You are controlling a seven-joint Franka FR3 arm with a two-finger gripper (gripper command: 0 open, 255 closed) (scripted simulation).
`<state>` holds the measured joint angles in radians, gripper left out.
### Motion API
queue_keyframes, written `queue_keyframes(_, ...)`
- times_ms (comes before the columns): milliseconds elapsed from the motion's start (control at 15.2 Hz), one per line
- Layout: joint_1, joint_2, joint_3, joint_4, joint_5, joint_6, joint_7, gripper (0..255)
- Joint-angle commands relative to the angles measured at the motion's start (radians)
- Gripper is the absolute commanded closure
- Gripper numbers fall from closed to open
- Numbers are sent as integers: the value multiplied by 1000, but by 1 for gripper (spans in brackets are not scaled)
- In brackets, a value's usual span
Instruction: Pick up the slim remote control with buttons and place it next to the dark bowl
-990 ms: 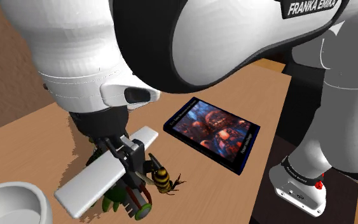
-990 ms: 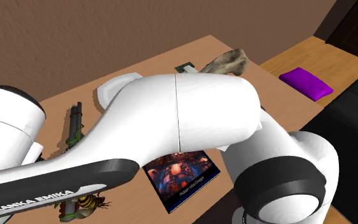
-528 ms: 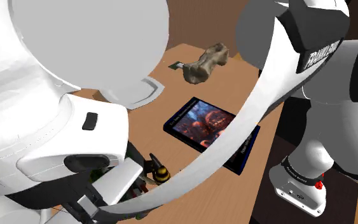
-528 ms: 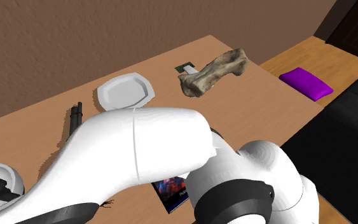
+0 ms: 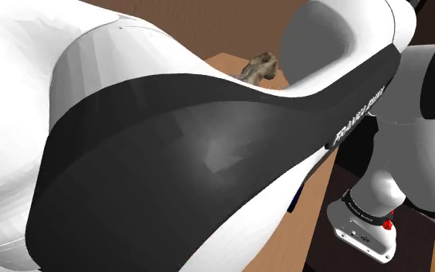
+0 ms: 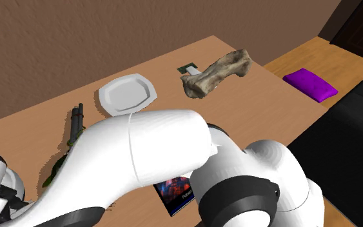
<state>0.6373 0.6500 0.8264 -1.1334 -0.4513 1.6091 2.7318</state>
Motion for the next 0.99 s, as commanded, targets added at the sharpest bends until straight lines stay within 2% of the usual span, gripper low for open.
queue_keyframes(0,-14,-4,1,-37,1,30,4,255)
queue_keyframes(924,-60,11,-8,-219,-18,208,32,255)
